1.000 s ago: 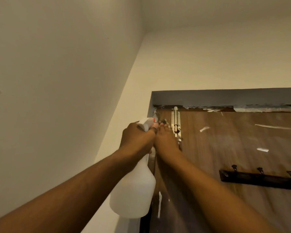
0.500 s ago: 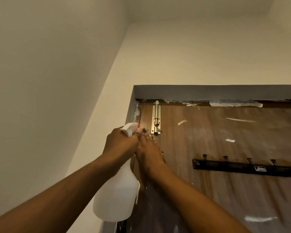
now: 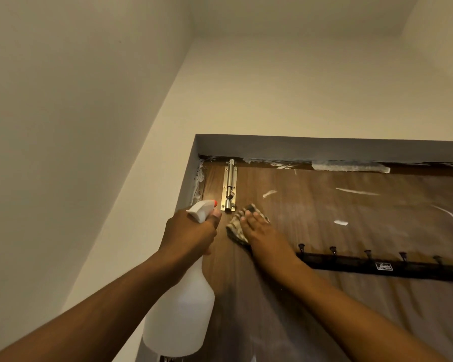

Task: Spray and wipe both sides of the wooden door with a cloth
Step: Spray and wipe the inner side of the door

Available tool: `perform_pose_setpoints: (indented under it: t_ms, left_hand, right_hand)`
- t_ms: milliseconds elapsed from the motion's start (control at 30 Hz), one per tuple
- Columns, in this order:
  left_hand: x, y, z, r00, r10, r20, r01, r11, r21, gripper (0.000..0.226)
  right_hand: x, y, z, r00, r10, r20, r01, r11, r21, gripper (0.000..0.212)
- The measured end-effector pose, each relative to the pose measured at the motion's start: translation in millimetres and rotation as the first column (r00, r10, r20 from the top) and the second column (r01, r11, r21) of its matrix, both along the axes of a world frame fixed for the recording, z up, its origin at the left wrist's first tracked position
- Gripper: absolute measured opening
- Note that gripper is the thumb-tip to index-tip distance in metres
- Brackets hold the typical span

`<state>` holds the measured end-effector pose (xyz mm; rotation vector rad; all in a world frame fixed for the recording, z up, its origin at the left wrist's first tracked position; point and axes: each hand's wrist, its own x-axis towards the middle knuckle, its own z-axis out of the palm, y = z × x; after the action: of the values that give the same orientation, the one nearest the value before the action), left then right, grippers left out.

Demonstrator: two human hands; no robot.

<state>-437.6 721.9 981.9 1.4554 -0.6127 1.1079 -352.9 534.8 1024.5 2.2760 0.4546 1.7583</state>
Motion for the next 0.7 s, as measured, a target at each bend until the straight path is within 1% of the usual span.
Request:
perform_pose_setpoints:
  t_ms: [33,100,167,233,300,367,433,467,533,600,667,700]
  left_hand:
    - [2,-3,0,1.000,-0.005,0.004,0.005,1.000,0.004,0.049]
    - [6,-9,1,1.000,-0.004,0.018,0.004,1.000,0.007,0.048]
    - [9,-14,5,1.000,-0.012,0.027,0.012,1.000,0.002,0.048]
    - [12,-17,8,1.000,-0.016,0.026,0.016,1.000,0.002,0.049]
    - [15,-22,11,0.999,-0.030,0.041,0.030,1.000,-0.003,0.051]
    - [21,-24,13,0.997,-0.041,0.059,0.042,0.999,-0.011,0.048]
    - [26,-28,15,0.995,-0.066,0.071,0.066,0.998,-0.004,0.039]
    - [29,-30,15,0.993,-0.083,0.078,0.083,0.997,0.003,0.036]
    - [33,-37,19,0.990,-0.109,0.088,0.107,0.994,0.027,0.038]
    - [34,-43,27,0.991,-0.104,0.087,0.102,0.994,0.032,0.046]
    - [33,-48,41,0.990,-0.088,0.108,0.085,0.996,0.025,0.051]
    - [32,-51,50,0.990,-0.078,0.118,0.076,0.997,0.019,0.053]
  right_hand:
    - [-4,-13,2,1.000,-0.024,0.013,0.024,1.000,-0.007,0.065]
    - [-10,-30,26,0.997,-0.038,0.074,0.033,0.998,0.061,0.063]
    - [-10,-28,59,0.990,-0.074,0.118,0.058,0.989,0.133,0.060]
    - [-3,-10,89,0.992,-0.057,0.117,0.040,0.989,0.144,0.059]
    - [5,7,106,0.991,-0.049,0.124,0.039,0.996,0.085,0.059]
    - [5,11,100,0.993,-0.057,0.103,0.061,0.998,-0.035,0.062]
    - [4,-8,84,0.992,-0.060,0.108,0.073,0.990,-0.121,0.062]
    - [3,-22,79,0.990,-0.052,0.131,0.068,0.990,-0.123,0.060]
    - [1,-44,92,0.978,-0.068,0.199,0.073,0.997,-0.021,0.056]
    - [-2,-39,122,0.973,-0.111,0.200,0.092,0.991,0.102,0.053]
    - [2,-11,149,0.976,-0.097,0.197,0.076,0.991,0.111,0.049]
    - [4,2,157,0.974,-0.080,0.210,0.064,0.995,0.082,0.048]
